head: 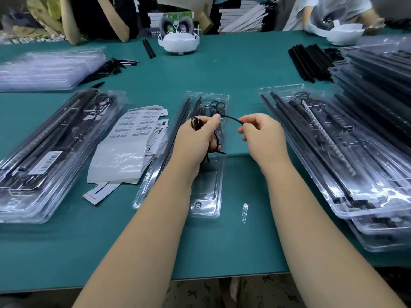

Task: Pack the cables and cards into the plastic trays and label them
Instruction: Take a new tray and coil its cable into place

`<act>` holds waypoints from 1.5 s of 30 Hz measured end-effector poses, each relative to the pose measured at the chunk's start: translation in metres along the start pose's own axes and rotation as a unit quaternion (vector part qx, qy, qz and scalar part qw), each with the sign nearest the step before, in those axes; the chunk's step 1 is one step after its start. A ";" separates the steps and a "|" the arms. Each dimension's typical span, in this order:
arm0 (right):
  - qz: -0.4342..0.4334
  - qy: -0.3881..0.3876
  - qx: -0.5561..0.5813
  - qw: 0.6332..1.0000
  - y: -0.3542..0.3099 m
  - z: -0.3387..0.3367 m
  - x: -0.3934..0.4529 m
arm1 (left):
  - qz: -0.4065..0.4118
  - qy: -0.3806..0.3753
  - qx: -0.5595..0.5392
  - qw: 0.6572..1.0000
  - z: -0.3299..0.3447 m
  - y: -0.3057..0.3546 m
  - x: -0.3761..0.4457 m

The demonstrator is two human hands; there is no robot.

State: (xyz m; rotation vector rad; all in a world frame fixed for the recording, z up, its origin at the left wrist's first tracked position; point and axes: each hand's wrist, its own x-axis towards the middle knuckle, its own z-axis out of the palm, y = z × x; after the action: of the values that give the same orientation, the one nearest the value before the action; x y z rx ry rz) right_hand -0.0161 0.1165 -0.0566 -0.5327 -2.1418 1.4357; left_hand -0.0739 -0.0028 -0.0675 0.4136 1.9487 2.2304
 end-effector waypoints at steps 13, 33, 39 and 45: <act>-0.206 0.003 -0.132 0.970 -0.009 0.002 -0.012 | -0.042 -0.120 -0.054 0.990 -0.004 0.012 -0.006; -0.097 -0.044 -0.031 0.994 -0.013 0.005 -0.016 | -0.031 -0.149 0.032 0.988 -0.003 0.013 -0.006; -0.116 0.001 -0.067 0.991 -0.009 0.006 -0.014 | 0.034 -0.125 0.094 0.987 0.000 0.007 -0.008; -0.088 0.008 0.090 0.992 -0.012 0.003 -0.012 | 0.065 -0.077 0.133 0.986 0.006 0.005 -0.010</act>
State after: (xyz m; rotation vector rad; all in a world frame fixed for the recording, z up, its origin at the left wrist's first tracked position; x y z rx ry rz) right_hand -0.0087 0.1026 -0.0489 -0.2806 -1.9675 1.4993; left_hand -0.0623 -0.0010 -0.0626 0.7439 2.1973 1.9418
